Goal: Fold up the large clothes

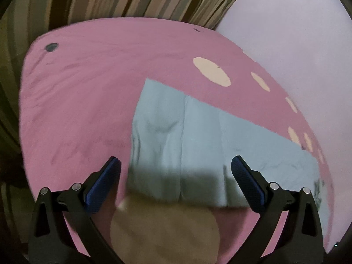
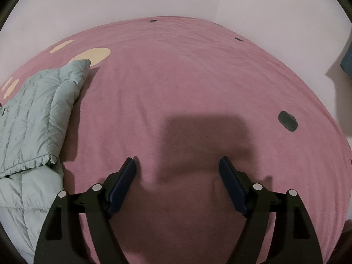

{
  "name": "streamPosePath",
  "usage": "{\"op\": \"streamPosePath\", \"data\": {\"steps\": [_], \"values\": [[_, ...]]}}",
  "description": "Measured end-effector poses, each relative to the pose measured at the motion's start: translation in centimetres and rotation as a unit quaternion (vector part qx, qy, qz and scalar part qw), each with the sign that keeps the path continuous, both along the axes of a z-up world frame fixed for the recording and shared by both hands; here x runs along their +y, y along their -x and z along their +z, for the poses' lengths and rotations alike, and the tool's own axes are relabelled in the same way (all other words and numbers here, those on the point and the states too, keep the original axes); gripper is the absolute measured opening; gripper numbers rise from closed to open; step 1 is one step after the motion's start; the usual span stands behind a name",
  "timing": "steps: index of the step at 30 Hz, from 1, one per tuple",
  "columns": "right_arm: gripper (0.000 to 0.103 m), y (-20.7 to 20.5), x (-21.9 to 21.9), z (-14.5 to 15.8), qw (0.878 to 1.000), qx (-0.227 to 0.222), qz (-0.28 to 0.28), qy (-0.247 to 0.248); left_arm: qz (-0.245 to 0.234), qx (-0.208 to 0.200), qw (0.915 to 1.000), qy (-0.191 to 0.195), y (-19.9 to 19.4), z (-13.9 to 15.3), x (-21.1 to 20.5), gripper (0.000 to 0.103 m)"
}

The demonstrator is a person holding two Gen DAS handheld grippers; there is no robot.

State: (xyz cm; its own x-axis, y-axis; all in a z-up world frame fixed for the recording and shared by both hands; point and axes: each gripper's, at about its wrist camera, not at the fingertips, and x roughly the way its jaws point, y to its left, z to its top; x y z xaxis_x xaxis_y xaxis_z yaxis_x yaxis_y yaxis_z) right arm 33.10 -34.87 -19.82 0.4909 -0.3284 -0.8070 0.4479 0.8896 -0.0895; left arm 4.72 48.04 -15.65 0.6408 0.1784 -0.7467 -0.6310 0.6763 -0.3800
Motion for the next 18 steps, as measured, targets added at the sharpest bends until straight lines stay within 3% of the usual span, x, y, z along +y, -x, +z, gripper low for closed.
{"op": "streamPosePath", "data": {"steps": [1, 5, 7, 14, 18], "values": [[0.078, 0.0, 0.0, 0.0, 1.0, 0.0, 0.0, 0.0, -0.007, -0.006, 0.9999, 0.01, -0.2, 0.0, 0.5, 0.1], [0.078, 0.0, 0.0, 0.0, 1.0, 0.0, 0.0, 0.002, -0.019, -0.008, 0.9994, 0.027, -0.6, 0.0, 1.6, 0.074], [0.079, 0.0, 0.0, 0.0, 1.0, 0.001, -0.001, 0.003, -0.027, -0.014, 0.9988, 0.039, -0.5, 0.0, 2.1, 0.067], [0.079, 0.0, 0.1, 0.0, 1.0, 0.002, -0.003, 0.006, -0.026, -0.022, 0.9985, 0.042, 0.0, 0.0, 2.2, 0.033], [0.08, 0.0, 0.0, 0.0, 1.0, 0.002, -0.003, 0.006, -0.033, -0.019, 0.9989, 0.028, -0.3, 0.4, 1.5, 0.03]]}}
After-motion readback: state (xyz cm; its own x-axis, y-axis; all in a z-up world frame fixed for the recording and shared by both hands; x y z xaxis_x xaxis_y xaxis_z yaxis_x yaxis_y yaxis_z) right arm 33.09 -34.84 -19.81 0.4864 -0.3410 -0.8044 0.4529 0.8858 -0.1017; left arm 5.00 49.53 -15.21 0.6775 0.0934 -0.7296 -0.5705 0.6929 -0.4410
